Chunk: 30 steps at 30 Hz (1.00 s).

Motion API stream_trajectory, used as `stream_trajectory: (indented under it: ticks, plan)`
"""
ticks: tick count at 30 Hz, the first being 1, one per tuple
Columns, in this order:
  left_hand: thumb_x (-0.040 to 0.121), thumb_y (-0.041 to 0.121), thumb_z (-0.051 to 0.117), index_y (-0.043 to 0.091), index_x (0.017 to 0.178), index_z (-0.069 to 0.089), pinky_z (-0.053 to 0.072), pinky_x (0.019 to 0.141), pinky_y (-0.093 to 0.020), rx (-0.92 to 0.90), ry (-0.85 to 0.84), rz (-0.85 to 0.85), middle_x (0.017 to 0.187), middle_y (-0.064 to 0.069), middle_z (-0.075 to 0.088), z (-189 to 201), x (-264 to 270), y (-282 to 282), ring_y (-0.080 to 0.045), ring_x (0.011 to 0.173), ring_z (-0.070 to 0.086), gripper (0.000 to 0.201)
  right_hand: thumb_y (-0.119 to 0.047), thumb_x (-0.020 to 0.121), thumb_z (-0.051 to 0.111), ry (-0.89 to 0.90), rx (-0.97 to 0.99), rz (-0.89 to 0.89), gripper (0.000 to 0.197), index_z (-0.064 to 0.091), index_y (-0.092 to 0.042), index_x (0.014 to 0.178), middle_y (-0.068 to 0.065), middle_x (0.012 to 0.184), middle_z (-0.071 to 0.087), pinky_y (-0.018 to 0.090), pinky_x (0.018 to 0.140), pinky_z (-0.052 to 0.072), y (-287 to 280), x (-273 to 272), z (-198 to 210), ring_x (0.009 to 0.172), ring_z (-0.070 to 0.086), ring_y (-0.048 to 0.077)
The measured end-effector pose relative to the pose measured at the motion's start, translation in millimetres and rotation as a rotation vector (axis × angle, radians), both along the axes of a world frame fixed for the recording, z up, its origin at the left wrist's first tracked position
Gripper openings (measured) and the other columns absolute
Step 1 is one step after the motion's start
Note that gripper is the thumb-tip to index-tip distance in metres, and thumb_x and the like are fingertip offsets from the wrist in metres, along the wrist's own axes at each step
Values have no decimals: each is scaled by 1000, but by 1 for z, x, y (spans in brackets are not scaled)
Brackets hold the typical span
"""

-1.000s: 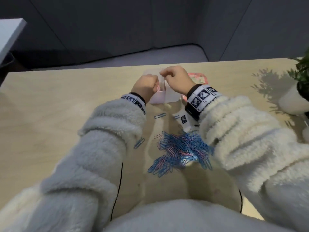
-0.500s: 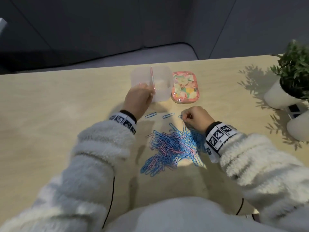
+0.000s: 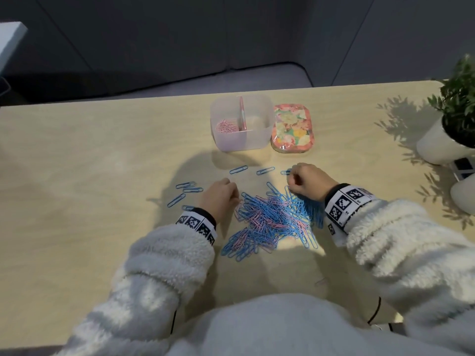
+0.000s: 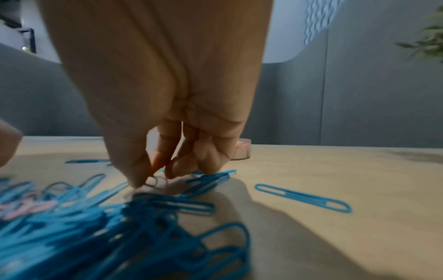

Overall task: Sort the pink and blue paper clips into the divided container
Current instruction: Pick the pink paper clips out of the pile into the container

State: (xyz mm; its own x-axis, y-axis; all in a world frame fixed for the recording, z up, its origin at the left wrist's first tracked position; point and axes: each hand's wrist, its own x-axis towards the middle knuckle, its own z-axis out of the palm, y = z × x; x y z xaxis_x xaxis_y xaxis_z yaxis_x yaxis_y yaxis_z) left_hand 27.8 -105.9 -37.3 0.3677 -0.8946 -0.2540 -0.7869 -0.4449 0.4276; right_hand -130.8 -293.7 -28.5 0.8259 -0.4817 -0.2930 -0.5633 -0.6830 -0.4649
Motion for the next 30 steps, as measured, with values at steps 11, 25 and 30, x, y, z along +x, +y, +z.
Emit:
stream_trajectory:
  ticks: [11, 25, 30]
  plan:
    - [93, 15, 43, 5, 103, 54, 41, 78, -32, 31, 187, 198, 106, -13, 62, -1, -7, 2, -26, 94, 56, 18, -19, 82, 65, -120, 275, -34, 5, 64, -18, 77, -6, 57, 41, 27, 56, 32, 37, -4, -8, 55, 40, 12]
    - [95, 15, 44, 1, 104, 54, 43, 90, -38, 83, -3, 32, 111, -17, 54, -3, -15, -5, -32, 102, 53, 20, -1, 88, 53, -472, 792, -670, 21, 62, -12, 72, -5, 56, 60, 11, 40, 40, 18, -16, 11, 44, 51, 1]
    - [88, 18, 57, 5, 101, 57, 42, 87, -35, 78, 29, 21, 109, -14, 54, -1, -18, 0, -30, 100, 53, 19, -5, 92, 37, -402, 1031, -671, 25, 54, -9, 74, 5, 57, 47, 16, 34, 29, 25, -7, 15, 37, 41, 11]
